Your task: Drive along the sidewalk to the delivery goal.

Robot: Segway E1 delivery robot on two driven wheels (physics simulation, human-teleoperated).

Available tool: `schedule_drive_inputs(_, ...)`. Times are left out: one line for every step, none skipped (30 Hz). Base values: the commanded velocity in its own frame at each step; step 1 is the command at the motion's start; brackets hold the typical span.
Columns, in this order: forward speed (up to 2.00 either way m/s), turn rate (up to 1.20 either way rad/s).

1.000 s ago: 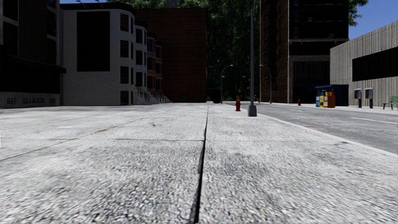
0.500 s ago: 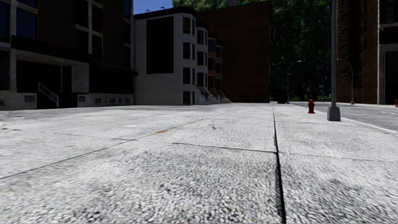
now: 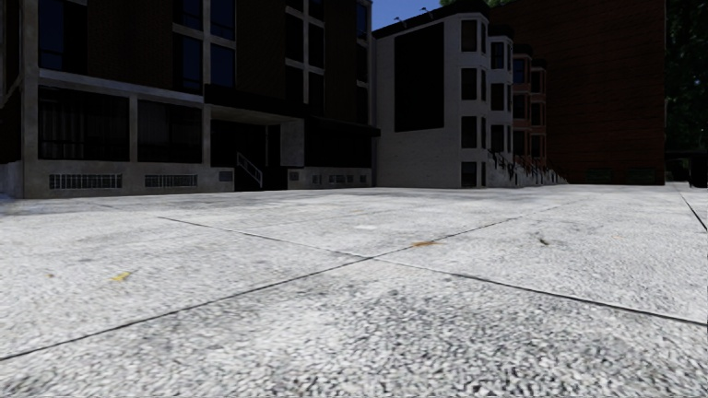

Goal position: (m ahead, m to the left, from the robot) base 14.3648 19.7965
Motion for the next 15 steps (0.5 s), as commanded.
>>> schedule_drive_inputs(1.37, 0.83)
schedule_drive_inputs(1.37, 0.83)
schedule_drive_inputs(1.38, 0.83)
schedule_drive_inputs(1.38, 0.83)
schedule_drive_inputs(1.38, 0.83)
schedule_drive_inputs(1.4, 0.82)
schedule_drive_inputs(1.42, 0.74)
schedule_drive_inputs(1.45, 0.72)
schedule_drive_inputs(1.47, 0.71)
schedule_drive_inputs(1.49, 0.71)
schedule_drive_inputs(1.5, 0.71)
schedule_drive_inputs(1.51, 0.71)
schedule_drive_inputs(1.52, 0.71)
schedule_drive_inputs(1.52, 0.71)
schedule_drive_inputs(1.52, 0.71)
